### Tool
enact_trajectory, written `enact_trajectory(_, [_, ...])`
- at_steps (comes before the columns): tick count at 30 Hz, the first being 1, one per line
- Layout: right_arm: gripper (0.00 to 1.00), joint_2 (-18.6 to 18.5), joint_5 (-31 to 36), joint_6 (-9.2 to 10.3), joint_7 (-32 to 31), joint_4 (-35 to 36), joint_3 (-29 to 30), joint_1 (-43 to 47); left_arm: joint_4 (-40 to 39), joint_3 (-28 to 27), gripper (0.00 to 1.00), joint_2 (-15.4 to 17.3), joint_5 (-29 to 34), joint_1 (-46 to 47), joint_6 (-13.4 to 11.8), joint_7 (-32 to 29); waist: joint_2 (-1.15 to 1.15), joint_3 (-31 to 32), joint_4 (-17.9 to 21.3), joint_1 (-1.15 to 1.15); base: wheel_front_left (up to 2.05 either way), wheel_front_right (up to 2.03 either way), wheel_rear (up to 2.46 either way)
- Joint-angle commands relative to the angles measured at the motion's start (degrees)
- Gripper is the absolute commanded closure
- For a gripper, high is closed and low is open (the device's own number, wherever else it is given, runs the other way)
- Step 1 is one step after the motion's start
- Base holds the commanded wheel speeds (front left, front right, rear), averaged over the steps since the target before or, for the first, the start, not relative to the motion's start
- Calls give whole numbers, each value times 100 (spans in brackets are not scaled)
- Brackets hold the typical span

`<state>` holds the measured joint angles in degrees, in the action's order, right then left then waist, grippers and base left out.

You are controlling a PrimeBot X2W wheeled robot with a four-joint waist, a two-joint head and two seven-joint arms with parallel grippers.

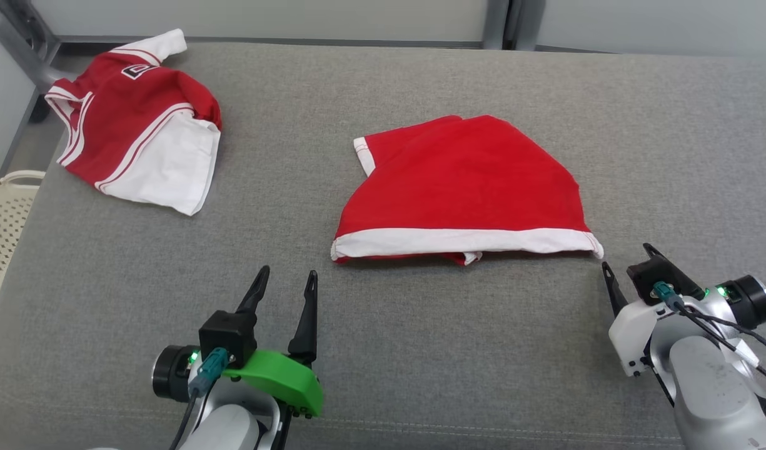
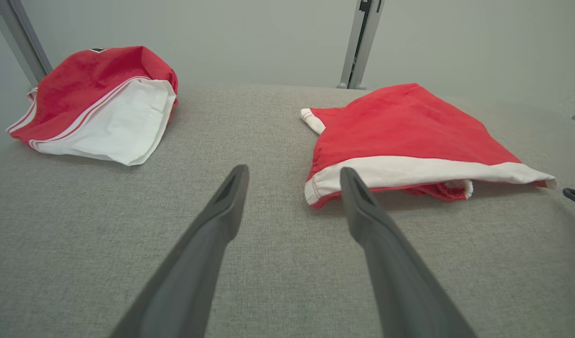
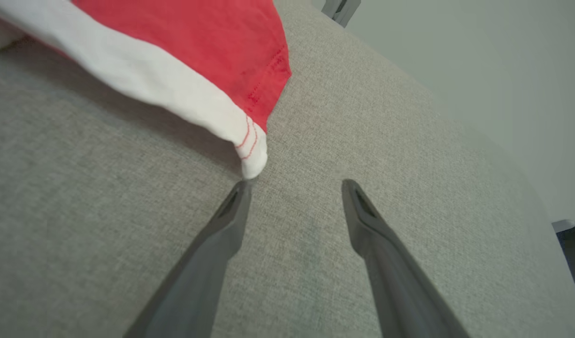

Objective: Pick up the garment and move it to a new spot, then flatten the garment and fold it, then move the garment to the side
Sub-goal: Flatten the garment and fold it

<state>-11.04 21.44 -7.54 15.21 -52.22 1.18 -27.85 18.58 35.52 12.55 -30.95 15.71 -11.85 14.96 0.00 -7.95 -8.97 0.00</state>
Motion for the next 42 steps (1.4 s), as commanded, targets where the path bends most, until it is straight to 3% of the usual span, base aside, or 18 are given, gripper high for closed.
enact_trajectory(1, [0, 16, -115, 10, 2, 85, -12, 119, -25, -25, 0, 61, -25, -76, -4, 20, 0, 189, 210, 0, 0, 0, 0])
enact_trajectory(9, [0, 223, -1016, 10, 2, 710, -60, 596, -82, -223, 0, 186, -217, -377, -88, 21, 0, 719, 707, 0, 0, 0, 0])
enact_trajectory(18, [0, 477, -1747, 10, -2, 1400, -177, 1002, -274, -498, 0, 449, -384, -869, -195, 22, 0, 1098, 1011, 0, 0, 0, 0])
enact_trajectory(25, [0, 641, -2091, 9, -297, 2200, -248, 1424, -483, -774, 0, 704, -604, -1329, -332, 22, 0, 1240, 1060, 0, 0, 0, 0])
enact_trajectory(33, [0, 759, -2333, 9, -750, 3348, -206, 2034, -820, -997, 0, 1056, -822, -1729, -310, -107, 0, 1313, 989, 0, 0, 0, 0])
enact_trajectory(42, [0, 800, -2642, 9, -1007, 4067, -124, 2436, -1101, -1031, 0, 1123, -934, -1956, -431, -180, 0, 1364, 874, 0, 0, 0, 0])
